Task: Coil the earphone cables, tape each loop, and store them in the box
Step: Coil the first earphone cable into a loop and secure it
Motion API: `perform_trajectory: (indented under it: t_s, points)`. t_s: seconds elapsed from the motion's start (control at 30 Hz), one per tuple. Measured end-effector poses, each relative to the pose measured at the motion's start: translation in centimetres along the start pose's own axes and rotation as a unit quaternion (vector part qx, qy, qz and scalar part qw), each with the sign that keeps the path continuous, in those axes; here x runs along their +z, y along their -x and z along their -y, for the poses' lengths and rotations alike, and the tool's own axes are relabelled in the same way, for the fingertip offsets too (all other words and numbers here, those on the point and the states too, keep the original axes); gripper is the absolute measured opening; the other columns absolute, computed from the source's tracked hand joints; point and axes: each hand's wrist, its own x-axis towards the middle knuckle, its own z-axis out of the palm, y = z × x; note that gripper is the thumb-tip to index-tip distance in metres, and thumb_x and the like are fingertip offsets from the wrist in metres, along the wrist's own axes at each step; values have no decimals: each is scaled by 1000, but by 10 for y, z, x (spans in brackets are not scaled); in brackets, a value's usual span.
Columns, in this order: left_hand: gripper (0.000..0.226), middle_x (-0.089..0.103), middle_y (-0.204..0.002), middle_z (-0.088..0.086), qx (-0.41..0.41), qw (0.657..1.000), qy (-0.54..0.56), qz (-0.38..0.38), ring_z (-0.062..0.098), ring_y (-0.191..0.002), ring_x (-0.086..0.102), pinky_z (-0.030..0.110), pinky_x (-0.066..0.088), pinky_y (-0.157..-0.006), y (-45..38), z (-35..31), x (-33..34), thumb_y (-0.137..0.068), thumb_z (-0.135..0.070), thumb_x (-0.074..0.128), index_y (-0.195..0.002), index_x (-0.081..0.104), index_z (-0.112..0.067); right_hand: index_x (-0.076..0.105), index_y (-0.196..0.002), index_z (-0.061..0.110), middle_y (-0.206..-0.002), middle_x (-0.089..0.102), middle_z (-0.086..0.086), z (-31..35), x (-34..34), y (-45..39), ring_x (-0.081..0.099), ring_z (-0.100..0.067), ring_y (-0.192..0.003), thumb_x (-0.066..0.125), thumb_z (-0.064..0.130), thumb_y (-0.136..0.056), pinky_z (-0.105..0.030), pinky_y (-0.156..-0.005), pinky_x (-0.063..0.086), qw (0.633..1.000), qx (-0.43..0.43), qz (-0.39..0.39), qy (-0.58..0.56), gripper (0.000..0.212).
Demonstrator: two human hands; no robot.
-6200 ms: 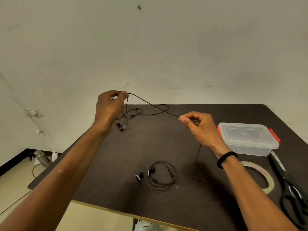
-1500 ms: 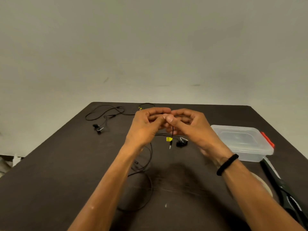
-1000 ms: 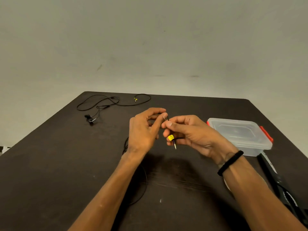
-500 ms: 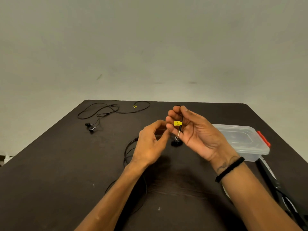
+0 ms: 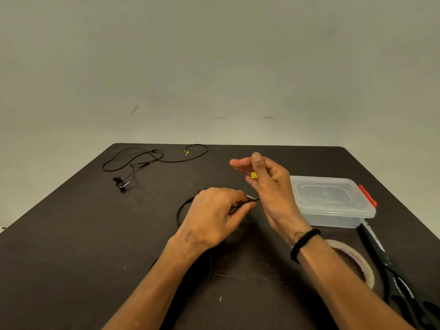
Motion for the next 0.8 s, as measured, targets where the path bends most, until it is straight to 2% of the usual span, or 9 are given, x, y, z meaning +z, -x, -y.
perform_trajectory:
  t_s: [0.1, 0.23, 0.33, 0.43, 0.5, 0.6, 0.7, 0.8]
  points:
    - [33, 73, -87, -13, 2, 1000, -7, -20, 7, -78, 67, 38, 53, -67, 0, 9, -6, -103, -57, 50, -102, 73, -34, 68, -115, 11, -113, 80, -3, -9, -1, -1, 74, -19, -112, 41, 33, -113, -50, -110, 49, 999, 38, 25, -2, 36]
    - [27, 75, -89, -12, -6, 995, 16, -101, 5, -77, 69, 36, 56, -66, 0, 14, -13, -103, -51, 58, -105, 74, -29, 69, -120, 6, -114, 78, -12, -15, -1, -4, 73, -25, -112, 42, 20, -113, -45, -104, 55, 995, 65, 76, 1, 32]
    - [31, 71, -77, -12, -39, 987, 30, -152, 7, -67, 65, 35, 53, -61, 0, 19, -17, -101, -52, 58, -97, 71, -24, 69, -123, 1, -116, 75, -20, -17, -1, -3, 72, -33, -115, 43, 15, -113, -45, -104, 57, 988, 79, 131, 17, 31]
    - [32, 68, -74, -14, -59, 984, 35, -162, 6, -65, 64, 35, 54, -61, 1, 23, -20, -99, -54, 57, -95, 67, -24, 68, -118, -4, -101, 75, -21, -12, -2, 0, 73, -31, -95, 41, 17, -113, -39, -91, 61, 978, 93, 179, 52, 34]
    - [31, 68, -73, -13, -69, 983, 36, -167, 8, -65, 64, 38, 54, -60, 1, 26, -22, -99, -54, 59, -93, 65, -24, 67, -109, -4, -82, 68, -15, -7, 0, 1, 64, -25, -77, 40, 20, -114, -36, -76, 57, 970, 107, 210, 63, 36]
    - [37, 67, -71, -9, -79, 981, 28, -174, 13, -63, 64, 44, 53, -58, 0, 28, -21, -98, -60, 56, -92, 63, -24, 67, -95, 5, -67, 54, -6, -3, 2, 2, 50, -18, -63, 37, 18, -110, -35, -65, 46, 963, 120, 225, 83, 36]
    - [38, 65, -70, -10, -78, 981, 13, -178, 12, -61, 62, 44, 53, -57, 0, 26, -23, -100, -59, 54, -93, 62, -22, 64, -87, 9, -65, 46, -2, -1, 3, 3, 41, -15, -60, 36, 16, -100, -34, -62, 39, 959, 132, 241, 73, 32]
    - [36, 58, -65, -11, -93, 978, 24, -184, 11, -53, 58, 41, 52, -52, 0, 25, -23, -100, -54, 54, -93, 59, -20, 63, -92, 6, -68, 49, -5, -1, 4, 4, 44, -17, -62, 33, 6, -99, -33, -64, 41, 950, 169, 262, -18, 32]
